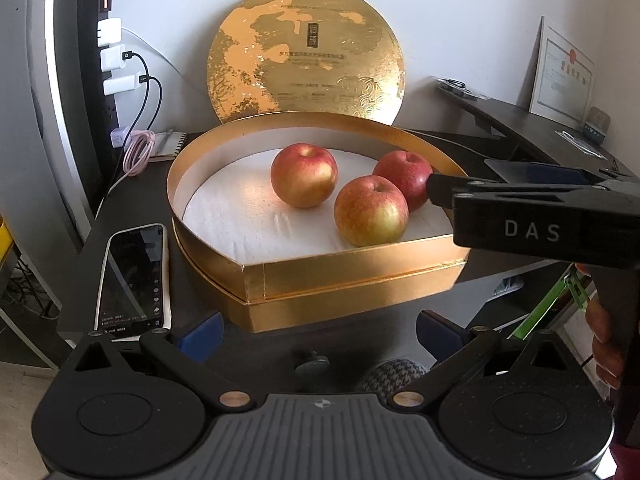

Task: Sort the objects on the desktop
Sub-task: 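Withdraw the open right tool from the box, then move both tools to the round gold lid leaning on the wall, then grip the rim of the gold lid with both tools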

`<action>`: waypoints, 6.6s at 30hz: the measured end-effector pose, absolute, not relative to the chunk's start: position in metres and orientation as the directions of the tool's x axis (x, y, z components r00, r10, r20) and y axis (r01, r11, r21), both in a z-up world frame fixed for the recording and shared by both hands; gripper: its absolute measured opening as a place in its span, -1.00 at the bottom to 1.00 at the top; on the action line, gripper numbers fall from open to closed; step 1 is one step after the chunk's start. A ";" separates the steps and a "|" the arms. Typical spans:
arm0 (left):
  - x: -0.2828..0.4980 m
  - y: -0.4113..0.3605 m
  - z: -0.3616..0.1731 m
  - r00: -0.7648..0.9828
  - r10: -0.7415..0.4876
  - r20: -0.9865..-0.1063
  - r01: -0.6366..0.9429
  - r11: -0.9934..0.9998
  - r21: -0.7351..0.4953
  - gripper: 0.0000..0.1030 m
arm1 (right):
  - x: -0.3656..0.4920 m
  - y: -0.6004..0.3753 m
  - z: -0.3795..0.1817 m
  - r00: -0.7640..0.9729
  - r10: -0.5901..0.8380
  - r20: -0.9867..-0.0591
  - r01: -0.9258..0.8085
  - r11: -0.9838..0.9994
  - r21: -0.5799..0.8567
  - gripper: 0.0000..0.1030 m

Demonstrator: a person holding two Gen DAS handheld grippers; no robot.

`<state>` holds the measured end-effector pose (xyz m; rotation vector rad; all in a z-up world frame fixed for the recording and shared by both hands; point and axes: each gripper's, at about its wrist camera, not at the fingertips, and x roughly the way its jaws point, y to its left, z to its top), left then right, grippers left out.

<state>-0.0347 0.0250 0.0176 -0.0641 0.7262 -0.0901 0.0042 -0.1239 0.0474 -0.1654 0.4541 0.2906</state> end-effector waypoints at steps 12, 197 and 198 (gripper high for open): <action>-0.048 0.029 0.021 0.768 -0.162 -0.620 0.098 0.986 -0.137 0.99 | -0.012 -0.131 0.052 0.825 0.345 -0.447 -0.350 0.934 0.075 1.00; 0.241 0.184 0.133 0.947 -0.307 -0.092 0.244 0.877 -0.415 1.00 | 0.285 -0.259 0.118 0.847 0.532 -0.011 -0.519 0.829 0.209 0.88; 0.232 0.180 0.132 0.945 -0.314 -0.096 0.247 0.873 -0.422 1.00 | 0.273 -0.265 0.120 0.852 0.524 -0.019 -0.509 0.835 0.209 0.88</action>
